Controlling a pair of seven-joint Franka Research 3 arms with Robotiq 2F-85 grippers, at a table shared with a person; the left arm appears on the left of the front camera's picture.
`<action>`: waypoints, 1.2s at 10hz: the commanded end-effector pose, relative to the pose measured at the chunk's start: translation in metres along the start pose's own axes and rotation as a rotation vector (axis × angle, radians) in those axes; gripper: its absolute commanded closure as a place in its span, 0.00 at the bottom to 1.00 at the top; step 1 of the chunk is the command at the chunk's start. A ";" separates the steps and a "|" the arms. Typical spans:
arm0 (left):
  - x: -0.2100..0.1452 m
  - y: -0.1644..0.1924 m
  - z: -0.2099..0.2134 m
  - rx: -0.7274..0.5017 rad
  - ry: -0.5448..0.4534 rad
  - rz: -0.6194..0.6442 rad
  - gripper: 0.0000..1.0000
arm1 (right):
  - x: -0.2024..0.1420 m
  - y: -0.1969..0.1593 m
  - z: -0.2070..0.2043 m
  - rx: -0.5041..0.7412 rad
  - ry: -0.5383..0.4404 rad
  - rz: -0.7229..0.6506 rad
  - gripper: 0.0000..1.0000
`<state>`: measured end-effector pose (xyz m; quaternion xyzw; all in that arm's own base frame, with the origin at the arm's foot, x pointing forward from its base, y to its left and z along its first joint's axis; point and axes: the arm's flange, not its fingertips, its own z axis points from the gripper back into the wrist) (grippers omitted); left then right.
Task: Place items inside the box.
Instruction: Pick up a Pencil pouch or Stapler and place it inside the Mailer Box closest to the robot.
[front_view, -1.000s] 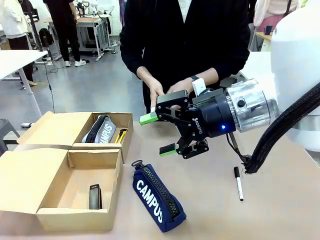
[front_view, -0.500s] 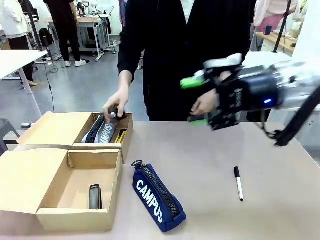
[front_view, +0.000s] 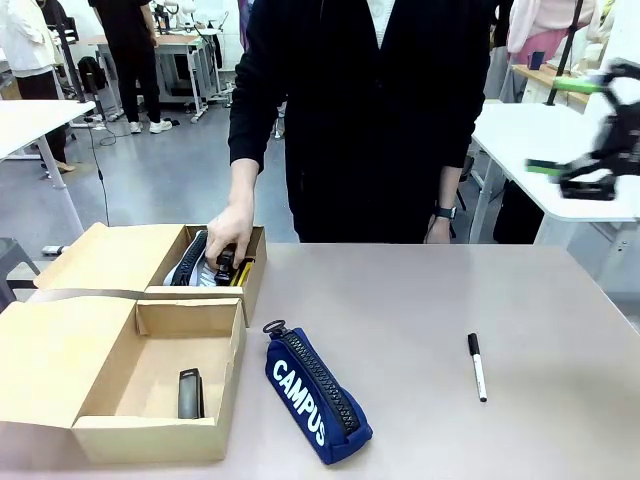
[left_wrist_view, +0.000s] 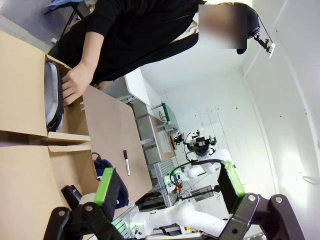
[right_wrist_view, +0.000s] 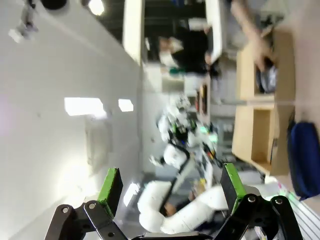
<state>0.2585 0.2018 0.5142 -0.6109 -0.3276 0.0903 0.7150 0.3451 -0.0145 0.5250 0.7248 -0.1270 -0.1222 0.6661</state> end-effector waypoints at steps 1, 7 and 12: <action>0.000 -0.001 -0.002 -0.021 -0.009 -0.020 0.00 | -0.148 -0.143 0.095 0.040 -0.055 0.002 0.00; 0.000 -0.001 -0.002 -0.021 -0.009 -0.020 0.00 | -0.191 -0.201 0.070 -0.277 0.027 -0.224 0.00; 0.000 -0.001 -0.002 -0.021 -0.009 -0.020 0.00 | -0.030 -0.126 0.184 -0.126 0.082 -0.235 0.00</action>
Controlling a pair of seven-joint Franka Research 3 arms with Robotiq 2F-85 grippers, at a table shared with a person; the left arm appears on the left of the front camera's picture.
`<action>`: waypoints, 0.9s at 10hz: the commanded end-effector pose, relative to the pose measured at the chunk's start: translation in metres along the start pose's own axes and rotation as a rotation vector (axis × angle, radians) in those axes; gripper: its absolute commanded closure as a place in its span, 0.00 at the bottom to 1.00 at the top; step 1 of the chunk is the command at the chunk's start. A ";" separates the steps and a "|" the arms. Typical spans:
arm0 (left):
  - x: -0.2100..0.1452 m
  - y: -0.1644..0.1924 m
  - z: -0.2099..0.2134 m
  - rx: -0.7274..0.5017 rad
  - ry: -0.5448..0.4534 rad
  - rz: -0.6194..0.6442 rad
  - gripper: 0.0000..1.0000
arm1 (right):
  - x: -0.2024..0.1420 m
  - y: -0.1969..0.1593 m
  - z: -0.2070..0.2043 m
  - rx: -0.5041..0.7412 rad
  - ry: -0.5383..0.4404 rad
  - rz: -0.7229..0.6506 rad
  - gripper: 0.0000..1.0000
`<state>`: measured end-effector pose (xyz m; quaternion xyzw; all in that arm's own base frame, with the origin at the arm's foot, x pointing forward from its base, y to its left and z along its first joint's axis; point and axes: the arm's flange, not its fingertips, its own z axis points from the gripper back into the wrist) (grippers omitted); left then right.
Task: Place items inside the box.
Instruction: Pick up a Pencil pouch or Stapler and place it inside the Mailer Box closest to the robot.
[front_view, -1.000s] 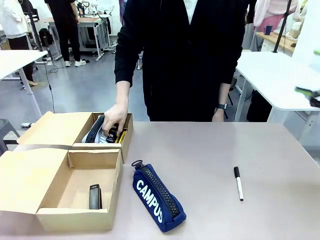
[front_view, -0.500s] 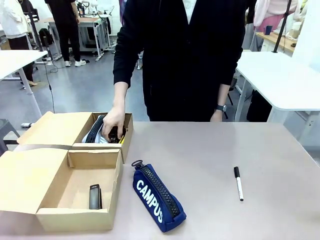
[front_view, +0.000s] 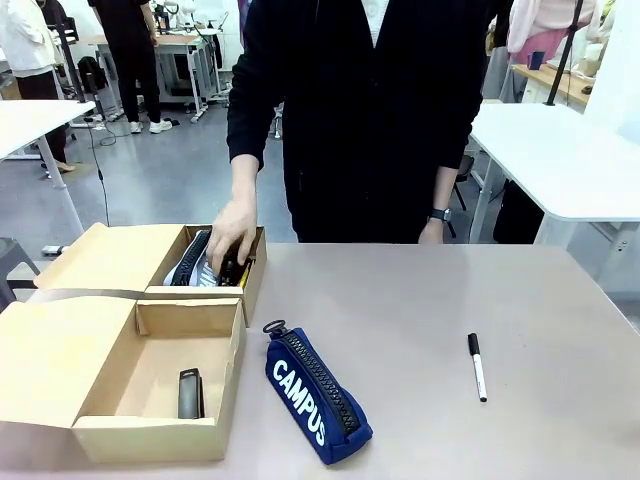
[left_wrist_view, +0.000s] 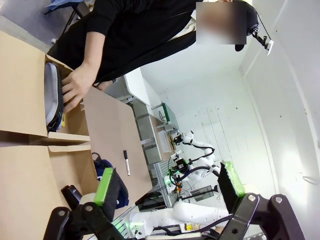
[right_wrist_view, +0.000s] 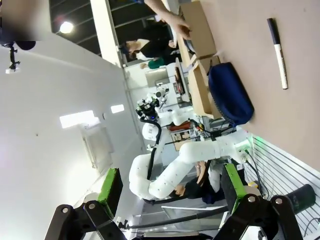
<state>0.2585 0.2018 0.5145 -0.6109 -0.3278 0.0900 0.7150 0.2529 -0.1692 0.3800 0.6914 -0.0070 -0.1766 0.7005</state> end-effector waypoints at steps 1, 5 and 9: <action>-0.001 -0.001 -0.002 -0.021 -0.009 -0.019 0.00 | 0.001 0.005 -0.003 0.012 0.002 -0.004 0.00; -0.001 -0.001 -0.002 -0.021 -0.009 -0.019 0.00 | 0.001 0.005 -0.003 0.012 0.002 -0.004 0.00; -0.001 -0.001 -0.002 -0.021 -0.009 -0.019 0.00 | -0.015 0.009 -0.038 -0.117 0.019 0.014 0.00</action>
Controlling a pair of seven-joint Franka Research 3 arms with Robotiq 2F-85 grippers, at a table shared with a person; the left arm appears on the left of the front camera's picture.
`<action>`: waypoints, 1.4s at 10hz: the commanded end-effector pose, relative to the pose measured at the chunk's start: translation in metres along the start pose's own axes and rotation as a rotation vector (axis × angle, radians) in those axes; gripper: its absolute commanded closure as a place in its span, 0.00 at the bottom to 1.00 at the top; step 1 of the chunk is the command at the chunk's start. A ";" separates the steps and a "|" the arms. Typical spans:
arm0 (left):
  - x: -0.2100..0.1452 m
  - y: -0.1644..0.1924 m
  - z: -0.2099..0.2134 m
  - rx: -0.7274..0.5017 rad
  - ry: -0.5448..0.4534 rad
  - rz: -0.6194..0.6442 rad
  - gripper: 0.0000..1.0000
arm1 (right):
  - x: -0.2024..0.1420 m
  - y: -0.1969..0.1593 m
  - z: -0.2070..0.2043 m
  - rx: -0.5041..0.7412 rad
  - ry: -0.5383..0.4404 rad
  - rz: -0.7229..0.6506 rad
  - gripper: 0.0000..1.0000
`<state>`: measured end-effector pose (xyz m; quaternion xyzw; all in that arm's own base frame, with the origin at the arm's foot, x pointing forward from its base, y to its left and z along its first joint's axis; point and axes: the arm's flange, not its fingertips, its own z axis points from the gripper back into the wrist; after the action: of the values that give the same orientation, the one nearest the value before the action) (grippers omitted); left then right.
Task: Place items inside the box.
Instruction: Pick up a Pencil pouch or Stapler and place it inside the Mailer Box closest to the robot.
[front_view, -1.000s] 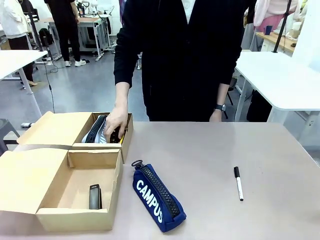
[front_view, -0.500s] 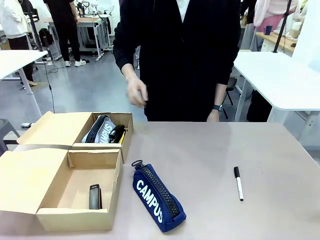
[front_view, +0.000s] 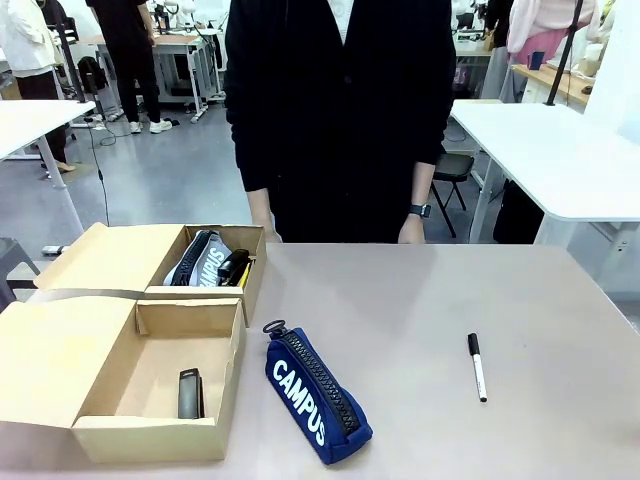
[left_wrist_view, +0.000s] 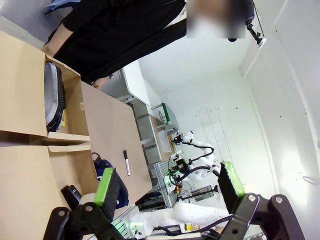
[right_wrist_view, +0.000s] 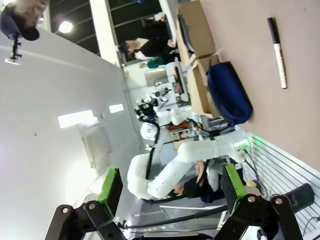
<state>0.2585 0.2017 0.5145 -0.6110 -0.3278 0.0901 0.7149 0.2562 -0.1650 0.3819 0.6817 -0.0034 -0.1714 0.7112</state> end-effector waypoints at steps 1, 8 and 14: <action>0.000 -0.001 -0.002 -0.021 -0.009 -0.019 0.00 | -0.026 0.018 -0.063 -0.144 0.021 0.030 0.00; 0.000 -0.001 -0.002 -0.021 -0.009 -0.019 0.00 | 0.000 0.079 -0.100 -0.500 -0.011 -0.014 0.00; 0.000 -0.001 -0.002 -0.021 -0.009 -0.019 0.00 | -0.017 0.091 -0.222 -0.835 0.188 0.275 0.00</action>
<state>0.2595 0.2012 0.5144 -0.6112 -0.3271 0.0899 0.7151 0.3038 0.0473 0.4581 0.3788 0.0671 0.0054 0.9230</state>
